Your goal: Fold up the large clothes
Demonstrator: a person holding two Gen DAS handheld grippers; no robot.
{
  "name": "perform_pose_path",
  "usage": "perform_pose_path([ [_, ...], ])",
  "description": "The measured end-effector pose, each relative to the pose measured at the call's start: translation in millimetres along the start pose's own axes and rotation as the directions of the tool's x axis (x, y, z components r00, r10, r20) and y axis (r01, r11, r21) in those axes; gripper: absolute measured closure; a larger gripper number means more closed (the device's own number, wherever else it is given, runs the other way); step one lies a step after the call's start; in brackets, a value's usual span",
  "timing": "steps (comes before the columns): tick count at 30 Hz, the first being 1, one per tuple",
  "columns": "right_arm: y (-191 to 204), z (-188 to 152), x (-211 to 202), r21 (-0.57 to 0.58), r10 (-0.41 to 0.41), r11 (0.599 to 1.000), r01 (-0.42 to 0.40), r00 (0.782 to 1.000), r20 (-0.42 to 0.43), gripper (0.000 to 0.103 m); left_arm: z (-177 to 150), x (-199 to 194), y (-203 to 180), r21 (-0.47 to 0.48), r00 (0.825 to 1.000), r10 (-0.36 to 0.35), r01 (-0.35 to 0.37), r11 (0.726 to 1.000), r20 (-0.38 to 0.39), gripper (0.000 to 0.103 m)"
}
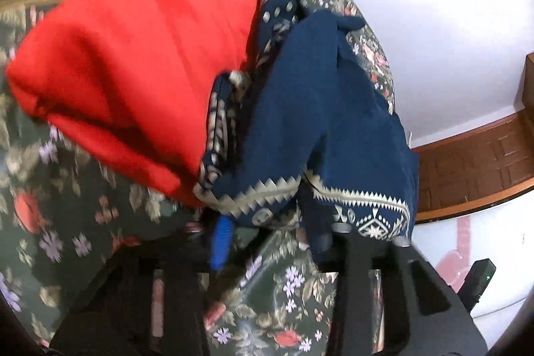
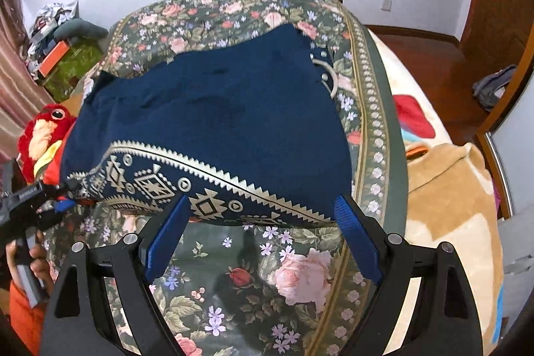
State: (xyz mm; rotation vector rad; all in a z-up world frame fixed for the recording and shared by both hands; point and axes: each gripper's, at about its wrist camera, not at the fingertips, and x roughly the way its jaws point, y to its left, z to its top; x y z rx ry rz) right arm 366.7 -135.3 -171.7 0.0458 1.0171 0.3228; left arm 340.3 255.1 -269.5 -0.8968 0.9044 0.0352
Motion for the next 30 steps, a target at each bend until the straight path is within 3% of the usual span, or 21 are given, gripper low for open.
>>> perform_pose_path([
  [2,-2,-2,5,0.008,-0.008,1.0,0.008,1.0,-0.01,0.017,2,-9,-7,0.049,0.999,0.018,-0.02,0.999,0.04,0.091],
  [6,-6,-4,11,0.034,-0.014,0.999,0.015,0.999,-0.029,0.017,-1,-31,-30,0.163,0.991,0.041,-0.062,0.985,0.127,0.098],
  [9,-5,-4,7,0.051,0.001,0.999,0.0,1.0,-0.024,0.017,-6,-56,-45,0.208,0.983,0.018,-0.056,0.976,0.184,0.099],
  [12,-1,-3,-4,0.044,0.007,0.999,-0.007,1.0,0.003,0.017,-10,-82,-48,0.217,0.974,-0.02,-0.03,0.976,0.226,0.099],
  [15,6,0,-11,0.029,0.014,0.999,-0.015,1.0,0.021,0.017,-14,-99,-41,0.211,0.967,-0.004,-0.051,0.976,0.254,0.099],
  [19,14,0,-16,0.016,0.03,0.999,-0.03,0.999,0.031,0.017,-20,-116,-4,0.116,0.962,0.01,-0.044,0.992,0.273,0.099],
  [23,25,-2,-16,-0.01,0.034,0.999,-0.034,0.999,0.025,0.017,-27,-117,29,0.067,0.967,0.067,-0.086,0.994,0.247,0.099],
  [26,35,-3,-13,-0.032,0.042,0.999,-0.042,0.999,0.009,0.017,-26,-102,51,0.034,0.98,0.127,-0.134,0.99,0.156,0.095],
  [30,48,-6,-11,-0.039,0.057,0.998,-0.058,0.998,-0.01,0.017,-25,-89,70,-0.045,0.982,0.163,-0.159,0.986,0.098,0.087],
])
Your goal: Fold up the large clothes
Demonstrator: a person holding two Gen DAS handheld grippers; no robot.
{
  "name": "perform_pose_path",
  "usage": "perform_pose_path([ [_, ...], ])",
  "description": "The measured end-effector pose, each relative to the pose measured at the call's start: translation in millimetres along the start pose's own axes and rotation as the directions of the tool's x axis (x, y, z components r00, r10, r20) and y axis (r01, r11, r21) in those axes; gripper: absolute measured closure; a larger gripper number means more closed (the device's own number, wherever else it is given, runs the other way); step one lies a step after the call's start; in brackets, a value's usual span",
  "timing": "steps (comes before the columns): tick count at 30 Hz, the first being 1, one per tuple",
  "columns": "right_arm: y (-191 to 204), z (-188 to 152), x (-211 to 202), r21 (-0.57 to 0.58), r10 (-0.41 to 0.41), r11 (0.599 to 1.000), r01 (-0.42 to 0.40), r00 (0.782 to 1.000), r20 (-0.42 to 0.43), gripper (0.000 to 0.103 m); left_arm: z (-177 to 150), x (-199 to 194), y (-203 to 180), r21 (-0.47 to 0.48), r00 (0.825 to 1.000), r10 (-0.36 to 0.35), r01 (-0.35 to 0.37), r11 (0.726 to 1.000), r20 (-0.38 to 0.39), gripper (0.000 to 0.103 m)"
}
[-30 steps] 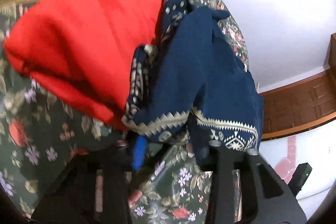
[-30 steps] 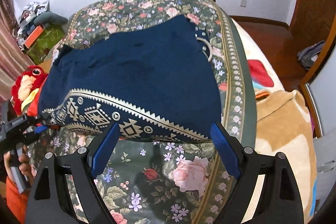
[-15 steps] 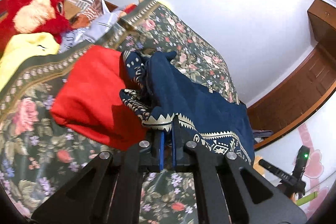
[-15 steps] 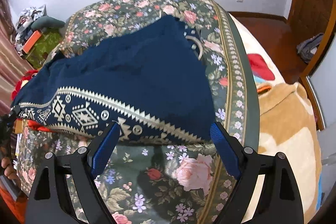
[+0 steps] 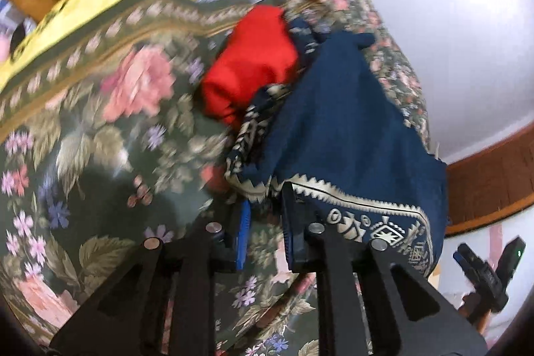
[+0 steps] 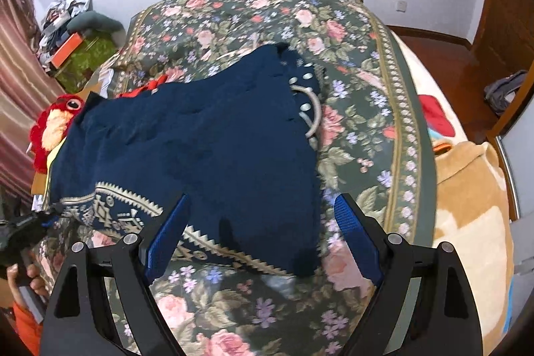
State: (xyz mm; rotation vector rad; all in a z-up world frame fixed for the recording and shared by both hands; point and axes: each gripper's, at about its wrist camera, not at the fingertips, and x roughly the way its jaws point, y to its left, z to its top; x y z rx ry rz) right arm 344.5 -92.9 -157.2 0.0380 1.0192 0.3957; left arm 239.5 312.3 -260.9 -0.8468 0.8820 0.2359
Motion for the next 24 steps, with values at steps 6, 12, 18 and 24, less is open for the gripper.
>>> perform_pose_path([
  [6,22,-3,3,-0.056,-0.002,0.998,0.001,1.0,-0.013,0.017,-11,-1,8,-0.085,0.985,-0.164,0.159,0.984,-0.049,0.055],
  [12,40,-3,13,-0.079,0.009,0.997,-0.012,0.999,-0.031,0.017,-9,21,20,-0.216,0.969,-0.244,0.23,0.949,-0.04,0.044],
  [18,58,3,23,-0.112,0.012,0.994,-0.016,0.999,-0.035,0.017,3,37,13,-0.222,0.972,-0.234,0.231,0.947,0.013,0.044],
  [24,78,11,38,-0.139,0.031,0.99,-0.037,0.999,-0.041,0.017,18,58,-4,-0.185,0.981,-0.189,0.194,0.963,0.045,0.044],
])
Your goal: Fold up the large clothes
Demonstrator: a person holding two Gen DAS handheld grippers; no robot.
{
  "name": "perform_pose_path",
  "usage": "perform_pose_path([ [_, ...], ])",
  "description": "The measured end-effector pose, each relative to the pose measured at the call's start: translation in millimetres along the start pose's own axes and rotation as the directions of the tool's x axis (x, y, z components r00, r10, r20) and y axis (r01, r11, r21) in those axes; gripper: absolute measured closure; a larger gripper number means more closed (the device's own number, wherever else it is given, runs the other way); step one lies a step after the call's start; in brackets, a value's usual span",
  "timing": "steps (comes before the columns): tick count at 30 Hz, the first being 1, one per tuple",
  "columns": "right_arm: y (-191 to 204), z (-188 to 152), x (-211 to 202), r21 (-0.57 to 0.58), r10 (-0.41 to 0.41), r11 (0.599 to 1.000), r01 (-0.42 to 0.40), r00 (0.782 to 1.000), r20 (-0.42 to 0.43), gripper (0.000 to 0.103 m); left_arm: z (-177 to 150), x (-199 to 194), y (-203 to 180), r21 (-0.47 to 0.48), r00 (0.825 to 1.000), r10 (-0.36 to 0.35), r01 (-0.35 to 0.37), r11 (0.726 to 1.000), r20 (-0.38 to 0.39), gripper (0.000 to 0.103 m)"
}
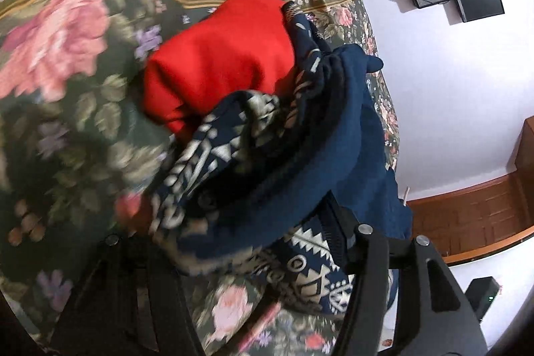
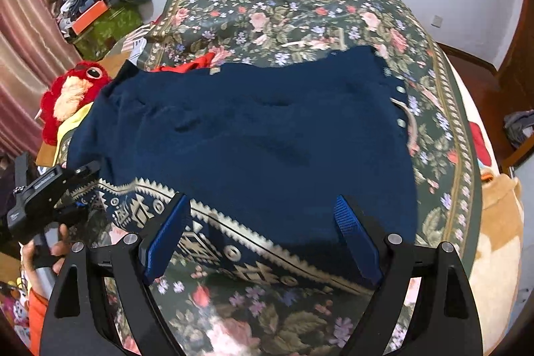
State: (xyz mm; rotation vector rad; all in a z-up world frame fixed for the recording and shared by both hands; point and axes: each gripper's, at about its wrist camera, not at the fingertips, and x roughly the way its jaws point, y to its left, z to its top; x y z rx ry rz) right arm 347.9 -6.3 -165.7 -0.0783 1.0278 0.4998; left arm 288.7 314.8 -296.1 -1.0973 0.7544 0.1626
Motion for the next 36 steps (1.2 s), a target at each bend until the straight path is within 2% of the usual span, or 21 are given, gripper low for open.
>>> perform_pose_path([
  [4,11,6,15,-0.019,-0.003,1.0,0.003,1.0,-0.021,0.017,1,3,-7,0.016,0.999,0.023,-0.024,1.0,0.038,0.046],
  [6,17,10,24,-0.029,-0.002,1.0,0.001,0.999,-0.038,0.017,2,4,-11,0.026,0.998,0.024,-0.026,0.999,0.054,0.062],
  [7,18,10,26,-0.033,-0.002,0.999,0.001,0.999,-0.045,0.017,0,0,-16,0.036,0.997,0.036,-0.038,0.999,0.067,0.065],
  [9,21,11,35,-0.039,0.001,0.999,-0.004,0.998,-0.066,0.017,0,-7,-29,0.081,0.995,0.047,-0.054,0.995,0.092,0.08],
  [11,23,10,44,-0.04,0.0,0.999,-0.003,0.997,-0.082,0.017,0,-16,-48,0.136,0.99,0.056,-0.074,0.988,0.13,0.083],
  [14,20,6,53,-0.022,0.007,1.0,-0.009,0.996,-0.09,0.01,1,-29,-77,0.194,0.991,0.001,-0.027,0.981,0.136,0.086],
  [17,14,5,57,0.0,0.017,1.0,-0.017,0.996,-0.092,0.009,-2,-42,-114,0.28,0.988,-0.05,0.007,0.96,0.146,0.087],
  [22,-6,12,42,0.079,0.104,0.992,-0.096,0.989,-0.102,0.009,-25,-51,-191,0.469,0.982,-0.094,0.006,0.883,0.165,0.088],
  [24,-21,13,26,0.109,0.142,0.985,-0.134,0.987,-0.069,0.009,-41,-49,-226,0.555,0.979,-0.119,0.006,0.832,0.168,0.088],
  [26,-41,12,4,0.129,0.137,0.983,-0.134,0.991,-0.013,0.009,-56,-42,-258,0.623,0.978,-0.142,0.015,0.782,0.155,0.088],
  [28,-65,9,-18,0.143,0.114,0.983,-0.119,0.993,0.039,0.009,-74,-30,-289,0.674,0.981,-0.167,0.054,0.736,0.103,0.088],
  [31,-96,3,-42,0.161,0.087,0.982,-0.097,0.994,0.072,0.009,-98,-13,-317,0.712,0.983,-0.179,0.103,0.695,0.032,0.088],
  [32,-109,0,-50,0.166,0.067,0.983,-0.081,0.994,0.084,0.009,-111,-2,-329,0.734,0.985,-0.175,0.114,0.67,0.007,0.088],
  [33,-121,-4,-57,0.173,0.043,0.983,-0.059,0.995,0.094,0.009,-119,4,-334,0.745,0.985,-0.17,0.123,0.655,-0.014,0.088],
  [35,-141,-11,-69,0.179,-0.014,0.984,-0.006,0.994,0.108,0.009,-135,24,-342,0.75,0.985,-0.155,0.162,0.641,-0.08,0.088],
  [36,-149,-13,-73,0.181,-0.035,0.983,0.014,0.993,0.111,0.009,-142,37,-342,0.735,0.98,-0.143,0.196,0.649,-0.135,0.088],
])
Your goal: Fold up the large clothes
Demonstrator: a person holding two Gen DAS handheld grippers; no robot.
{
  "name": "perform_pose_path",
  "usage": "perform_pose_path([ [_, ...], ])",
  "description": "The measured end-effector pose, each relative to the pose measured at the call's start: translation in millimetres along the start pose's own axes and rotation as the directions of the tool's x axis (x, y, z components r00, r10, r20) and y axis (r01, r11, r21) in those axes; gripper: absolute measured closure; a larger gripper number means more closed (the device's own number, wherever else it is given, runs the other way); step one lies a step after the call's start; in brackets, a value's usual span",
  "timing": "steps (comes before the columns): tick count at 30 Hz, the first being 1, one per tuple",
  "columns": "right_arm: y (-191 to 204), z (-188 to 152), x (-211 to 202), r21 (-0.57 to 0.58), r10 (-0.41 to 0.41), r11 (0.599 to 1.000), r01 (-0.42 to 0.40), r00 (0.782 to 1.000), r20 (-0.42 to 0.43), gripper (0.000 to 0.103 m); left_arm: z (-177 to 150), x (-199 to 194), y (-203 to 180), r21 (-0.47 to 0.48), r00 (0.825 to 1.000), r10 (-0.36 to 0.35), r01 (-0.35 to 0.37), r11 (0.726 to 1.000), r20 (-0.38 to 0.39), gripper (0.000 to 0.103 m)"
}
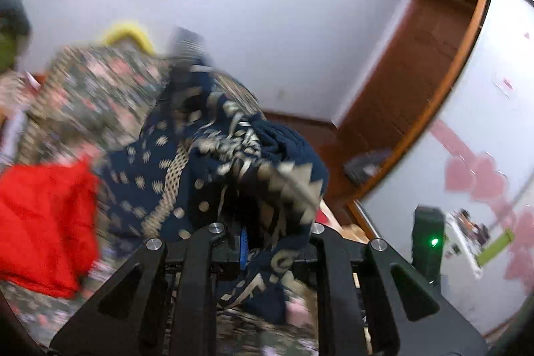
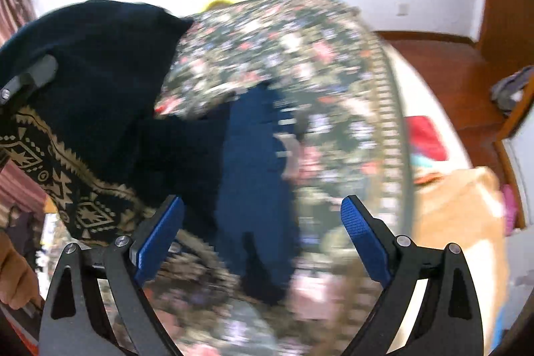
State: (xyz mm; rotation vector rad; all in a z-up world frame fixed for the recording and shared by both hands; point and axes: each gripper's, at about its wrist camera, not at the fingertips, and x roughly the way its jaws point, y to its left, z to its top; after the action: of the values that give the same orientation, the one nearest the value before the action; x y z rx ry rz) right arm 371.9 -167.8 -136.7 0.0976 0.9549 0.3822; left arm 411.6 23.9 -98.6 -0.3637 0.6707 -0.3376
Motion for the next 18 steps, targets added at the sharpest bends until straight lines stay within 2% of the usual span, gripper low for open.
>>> perform_pose_path([
  [2,-17,-4,-5,0.005,-0.028,1.0,0.028,1.0,-0.003,0.009,-12,31,4,-0.067,0.991,-0.087,0.081,0.995,-0.104,0.088],
  [3,-24,-6,-7,0.011,-0.032,0.999,0.032,0.999,-0.009,0.009,-18,43,6,-0.094,0.984,-0.109,0.096,0.991,-0.139,0.088],
  [5,-36,-11,-10,0.026,-0.04,0.999,0.041,0.999,-0.02,0.009,-43,74,14,-0.166,0.958,-0.149,0.11,0.98,-0.245,0.089],
  [7,-42,-15,-14,0.028,-0.047,0.998,0.048,0.999,-0.023,0.009,-68,98,14,-0.173,0.934,-0.132,0.077,0.982,-0.334,0.089],
  [9,-45,-20,-20,0.023,-0.056,0.998,0.057,0.998,-0.019,0.009,-84,111,10,-0.13,0.916,-0.085,0.037,0.991,-0.392,0.089],
  [13,-44,-21,-27,0.011,-0.046,0.999,0.046,0.999,-0.006,0.009,-89,99,-4,-0.029,0.917,-0.023,0.013,0.999,-0.397,0.087],
  [17,-37,-17,-33,0.01,-0.028,1.0,0.028,0.999,0.019,0.009,-88,75,-23,0.07,0.914,0.001,0.031,0.997,-0.407,0.069],
  [18,-35,-15,-36,0.01,-0.02,1.0,0.02,0.999,0.029,0.009,-89,67,-27,0.087,0.914,0.005,0.033,0.996,-0.406,0.068],
])
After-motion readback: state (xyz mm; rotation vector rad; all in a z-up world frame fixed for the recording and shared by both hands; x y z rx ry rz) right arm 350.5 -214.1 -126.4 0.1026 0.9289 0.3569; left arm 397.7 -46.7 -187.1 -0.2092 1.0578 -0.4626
